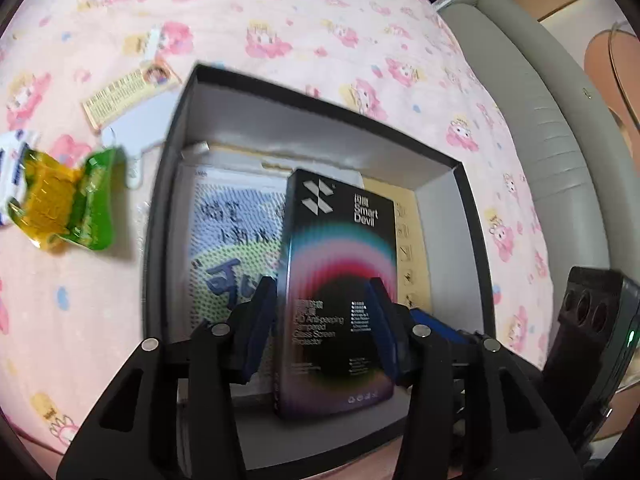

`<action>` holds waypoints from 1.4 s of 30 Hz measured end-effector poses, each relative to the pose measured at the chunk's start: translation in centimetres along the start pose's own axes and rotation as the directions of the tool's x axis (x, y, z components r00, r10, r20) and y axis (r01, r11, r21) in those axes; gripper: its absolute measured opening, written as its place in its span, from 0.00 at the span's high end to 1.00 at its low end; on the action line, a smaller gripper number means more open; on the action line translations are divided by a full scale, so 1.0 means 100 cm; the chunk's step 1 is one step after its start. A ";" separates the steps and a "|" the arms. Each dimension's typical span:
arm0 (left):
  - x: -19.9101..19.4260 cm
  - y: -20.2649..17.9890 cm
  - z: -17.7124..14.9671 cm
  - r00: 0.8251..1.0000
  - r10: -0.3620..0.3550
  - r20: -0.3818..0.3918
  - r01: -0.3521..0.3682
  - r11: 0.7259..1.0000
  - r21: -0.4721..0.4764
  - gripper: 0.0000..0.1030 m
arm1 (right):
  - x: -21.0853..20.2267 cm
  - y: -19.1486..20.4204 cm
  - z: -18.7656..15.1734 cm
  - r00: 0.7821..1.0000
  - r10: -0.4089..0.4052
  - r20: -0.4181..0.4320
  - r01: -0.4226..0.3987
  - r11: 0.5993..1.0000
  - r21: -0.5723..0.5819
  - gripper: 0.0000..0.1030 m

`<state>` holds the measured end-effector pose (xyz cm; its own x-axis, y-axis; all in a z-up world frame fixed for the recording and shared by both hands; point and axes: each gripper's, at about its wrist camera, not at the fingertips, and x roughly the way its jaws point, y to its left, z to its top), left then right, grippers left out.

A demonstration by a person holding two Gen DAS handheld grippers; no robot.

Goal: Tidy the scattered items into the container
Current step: 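Lower the black box into the grey box beside the bead-art pack and open the left tool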

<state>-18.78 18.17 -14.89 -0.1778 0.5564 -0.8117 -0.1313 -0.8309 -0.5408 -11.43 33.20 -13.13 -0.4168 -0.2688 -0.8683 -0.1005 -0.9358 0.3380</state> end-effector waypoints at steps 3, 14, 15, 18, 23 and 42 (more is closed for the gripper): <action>0.012 0.000 0.002 0.999 0.029 -0.038 -0.030 1.000 -0.005 0.53 | -0.002 -0.008 0.001 0.996 -0.090 0.015 0.090 0.995 0.042 0.45; 0.051 -0.017 0.006 0.990 0.084 -0.117 -0.087 0.996 -0.018 0.42 | 0.012 -0.025 0.002 0.987 -0.155 -0.039 0.158 0.983 0.094 0.44; 0.052 -0.021 0.007 0.990 0.069 -0.125 -0.071 0.997 -0.013 0.42 | 0.014 -0.025 0.002 0.987 -0.155 -0.047 0.159 0.983 0.090 0.44; 0.061 -0.029 0.007 0.986 -0.006 -0.170 0.003 1.000 -0.018 0.42 | 0.017 -0.028 0.003 0.992 -0.116 -0.057 0.121 0.987 0.101 0.43; 0.060 -0.030 0.009 0.985 -0.058 -0.165 0.055 0.998 -0.021 0.42 | 0.020 -0.032 0.003 0.991 -0.116 -0.060 0.122 0.985 0.121 0.42; 0.072 -0.029 0.027 0.989 0.109 -0.100 -0.108 0.994 0.016 0.66 | 0.028 -0.034 0.006 0.965 -0.249 -0.085 0.259 0.956 0.140 0.40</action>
